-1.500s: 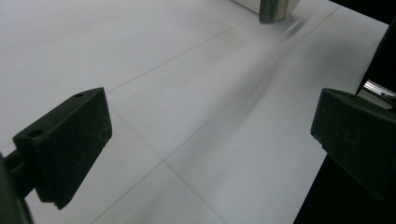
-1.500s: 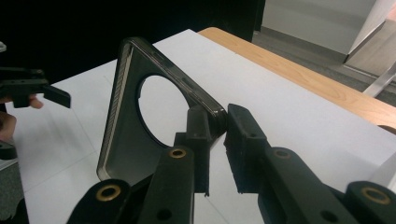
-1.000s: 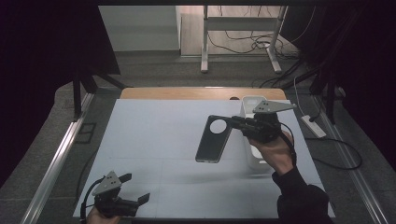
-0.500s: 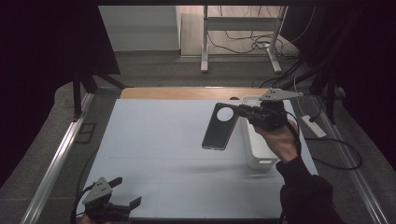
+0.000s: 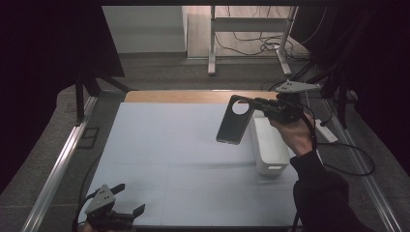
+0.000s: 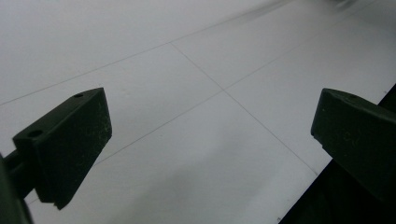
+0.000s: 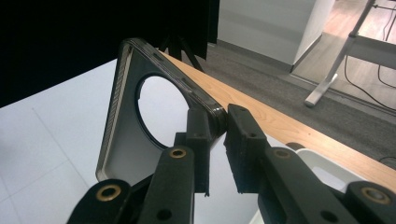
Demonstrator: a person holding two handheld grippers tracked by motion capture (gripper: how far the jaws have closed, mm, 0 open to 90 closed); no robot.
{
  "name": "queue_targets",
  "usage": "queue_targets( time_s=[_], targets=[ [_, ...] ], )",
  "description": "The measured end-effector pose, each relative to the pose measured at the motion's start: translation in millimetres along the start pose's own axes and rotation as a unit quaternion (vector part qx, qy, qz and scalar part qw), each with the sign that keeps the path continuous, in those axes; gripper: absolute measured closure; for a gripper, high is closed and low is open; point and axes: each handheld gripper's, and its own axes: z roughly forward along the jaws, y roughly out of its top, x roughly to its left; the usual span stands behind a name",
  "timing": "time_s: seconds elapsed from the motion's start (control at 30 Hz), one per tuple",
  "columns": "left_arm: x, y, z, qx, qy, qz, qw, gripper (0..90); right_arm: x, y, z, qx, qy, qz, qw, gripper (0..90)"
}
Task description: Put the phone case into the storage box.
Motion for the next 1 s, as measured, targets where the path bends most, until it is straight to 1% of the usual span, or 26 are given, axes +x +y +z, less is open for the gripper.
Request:
queue_targets(
  time_s=[0.03,0.1,0.33,0.37,0.57,0.63,0.8,1.0],
  targets=[
    [0.0,0.0,0.0,0.0,0.0,0.0,1.0,0.0,-2.9,0.9,0.5,0.001,-0.004,0.0,1.0,78.8],
    [1.7,-0.5,-0.1,-0.004,-0.003,-0.008,1.0,0.0,-6.3,1.9,1.0,0.0,-0.007,-0.001,1.0,78.8],
    [2.9,-0.5,0.4,-0.003,-0.003,-0.012,0.9999,0.0,-19.3,7.5,2.5,-0.001,-0.021,-0.002,0.9998,78.8],
    [3.0,-0.6,0.4,-0.003,-0.004,-0.013,0.9999,0.0,-19.3,7.5,2.5,-0.001,-0.021,-0.002,0.9998,78.8],
    [2.5,-0.4,0.9,0.0,-0.003,-0.011,0.9999,0.0,-33.0,11.6,2.2,-0.005,-0.033,-0.009,0.9994,78.8],
    [2.3,-0.2,1.2,0.001,-0.003,-0.01,0.9999,0.0,-37.4,12.6,2.2,-0.005,-0.041,-0.012,0.9991,78.8],
    [2.3,-0.5,0.9,-0.002,-0.004,-0.013,0.9999,0.0,-50.2,13.5,3.5,-0.008,-0.05,-0.013,0.9986,78.8],
    [2.3,-0.3,1.2,0.0,-0.003,-0.011,0.9999,0.0,-63.5,12.2,3.4,-0.008,-0.059,-0.013,0.9982,78.8]
  ],
)
